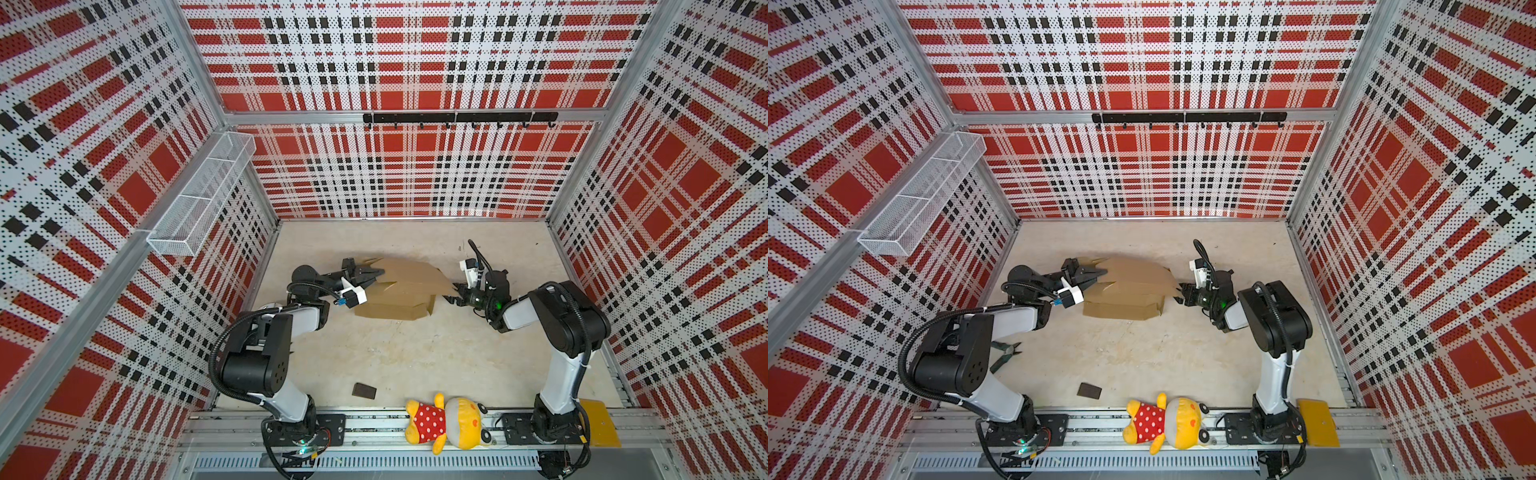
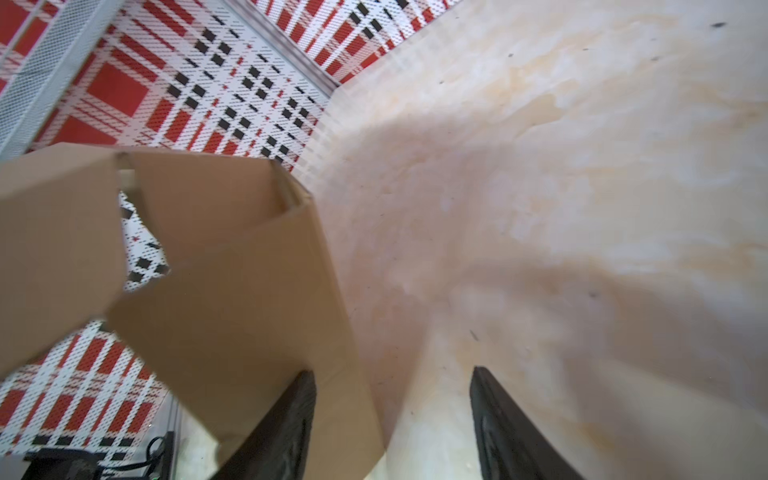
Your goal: Fold the paper box
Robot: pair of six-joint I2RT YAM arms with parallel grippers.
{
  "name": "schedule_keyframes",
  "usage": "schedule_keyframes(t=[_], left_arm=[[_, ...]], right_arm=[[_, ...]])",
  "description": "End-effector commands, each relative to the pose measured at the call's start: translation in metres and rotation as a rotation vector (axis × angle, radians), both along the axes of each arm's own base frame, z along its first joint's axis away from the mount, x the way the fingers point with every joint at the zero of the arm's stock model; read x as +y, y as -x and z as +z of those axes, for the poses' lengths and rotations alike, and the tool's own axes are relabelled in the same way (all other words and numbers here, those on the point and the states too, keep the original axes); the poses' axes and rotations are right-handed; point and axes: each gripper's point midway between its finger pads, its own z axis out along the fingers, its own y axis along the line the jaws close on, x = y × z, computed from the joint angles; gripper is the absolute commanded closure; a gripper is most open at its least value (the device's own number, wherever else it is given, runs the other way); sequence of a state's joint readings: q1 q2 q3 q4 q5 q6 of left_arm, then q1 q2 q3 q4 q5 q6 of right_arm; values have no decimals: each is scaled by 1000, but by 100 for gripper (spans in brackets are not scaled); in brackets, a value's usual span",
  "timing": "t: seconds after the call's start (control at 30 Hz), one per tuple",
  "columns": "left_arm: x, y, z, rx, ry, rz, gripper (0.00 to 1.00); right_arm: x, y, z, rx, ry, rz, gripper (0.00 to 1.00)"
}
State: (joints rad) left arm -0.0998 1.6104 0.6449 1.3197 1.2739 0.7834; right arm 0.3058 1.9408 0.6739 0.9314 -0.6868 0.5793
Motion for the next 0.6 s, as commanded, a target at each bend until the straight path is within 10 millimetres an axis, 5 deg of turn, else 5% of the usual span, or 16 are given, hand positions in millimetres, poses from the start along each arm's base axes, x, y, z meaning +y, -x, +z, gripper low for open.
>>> schedule_keyframes(t=[0.0, 0.23, 0.57], left_arm=[[-1, 5, 7, -41, 5, -5, 100], [-1, 0, 9, -17, 21, 16, 100], [8, -20, 21, 83, 84, 98, 100]], right_arm=[[15, -1, 35, -151, -105, 63, 40], [25, 8, 41, -197, -194, 103, 44], [28, 3, 25, -166, -162, 69, 45]])
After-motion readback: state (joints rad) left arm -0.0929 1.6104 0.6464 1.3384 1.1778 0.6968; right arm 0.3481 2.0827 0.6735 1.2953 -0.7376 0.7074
